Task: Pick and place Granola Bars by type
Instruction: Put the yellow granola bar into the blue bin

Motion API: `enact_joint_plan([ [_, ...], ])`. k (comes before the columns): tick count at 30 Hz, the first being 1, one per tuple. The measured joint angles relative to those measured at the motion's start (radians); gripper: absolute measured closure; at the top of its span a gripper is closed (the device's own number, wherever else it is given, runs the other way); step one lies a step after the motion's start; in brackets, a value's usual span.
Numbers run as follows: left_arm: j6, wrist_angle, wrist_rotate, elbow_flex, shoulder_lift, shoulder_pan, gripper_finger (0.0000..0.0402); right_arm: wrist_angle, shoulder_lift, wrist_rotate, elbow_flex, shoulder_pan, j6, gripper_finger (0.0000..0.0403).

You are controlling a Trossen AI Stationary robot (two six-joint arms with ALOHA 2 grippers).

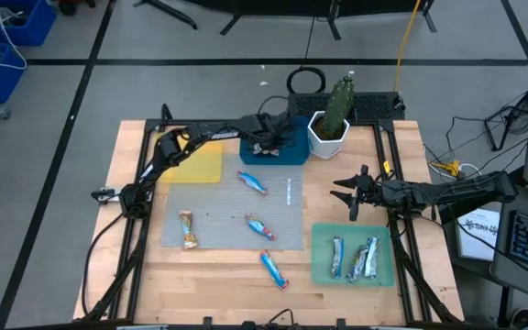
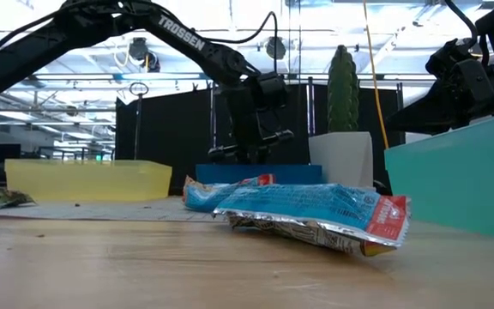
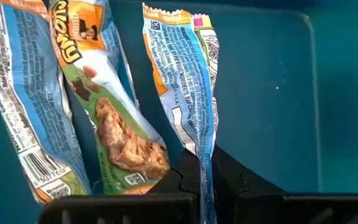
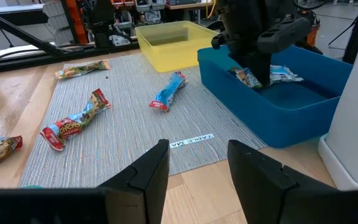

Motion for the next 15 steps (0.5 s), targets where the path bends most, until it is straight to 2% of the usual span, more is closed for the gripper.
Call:
enact_joint_plan([
  [6, -0.005, 0.004, 0.003, 0.000, 0.000, 0.000, 0.0387, 0.000, 0.000, 0.000, 0.000, 0.000, 0.000, 0.0245],
  [15, -0.016, 0.024, 0.004, 0.000, -0.004, 0.000, 0.0345, 0.000, 0.000, 0.000, 0.000, 0.000, 0.000, 0.0245],
])
